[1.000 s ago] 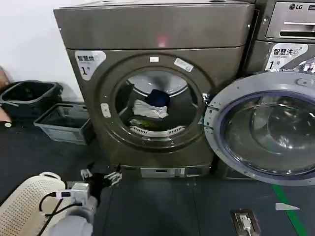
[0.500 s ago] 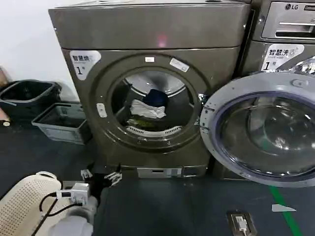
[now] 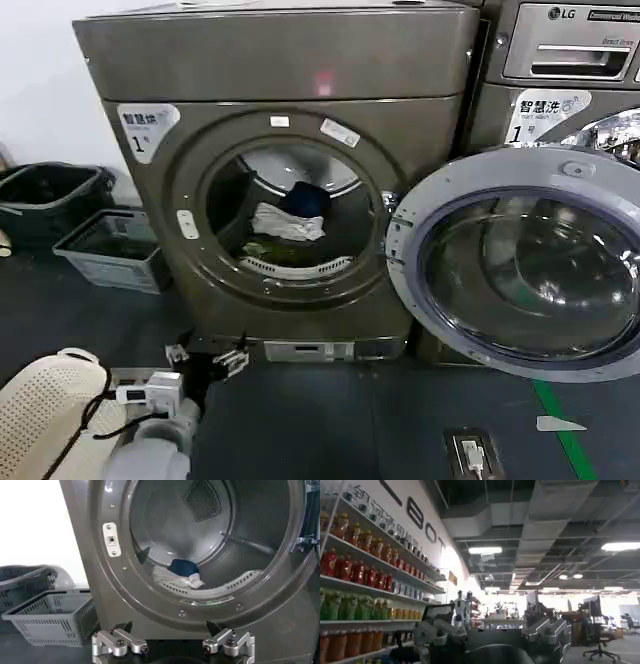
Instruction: Grasp the clothes from the dryer.
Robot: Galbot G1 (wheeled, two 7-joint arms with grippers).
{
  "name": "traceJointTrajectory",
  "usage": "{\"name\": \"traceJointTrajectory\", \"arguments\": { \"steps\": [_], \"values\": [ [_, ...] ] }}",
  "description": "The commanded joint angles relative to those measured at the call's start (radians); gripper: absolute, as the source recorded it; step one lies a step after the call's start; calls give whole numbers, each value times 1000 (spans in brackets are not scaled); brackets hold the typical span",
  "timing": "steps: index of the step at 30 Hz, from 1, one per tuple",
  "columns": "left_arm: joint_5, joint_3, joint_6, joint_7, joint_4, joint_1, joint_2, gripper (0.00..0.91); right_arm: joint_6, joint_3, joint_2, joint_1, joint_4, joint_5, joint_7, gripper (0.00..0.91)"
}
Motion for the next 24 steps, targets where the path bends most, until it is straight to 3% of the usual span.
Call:
{"name": "traceJointTrajectory", "arguments": {
  "steps": [1,24],
  "values": [
    [-1,0,49,0,0,0,0,907,1,0,1,-1,1,2,2,907],
    [1,1,49,1,-2,1,-1,907,26,-1,9,-4,-7,-2,12,907]
  ]
}}
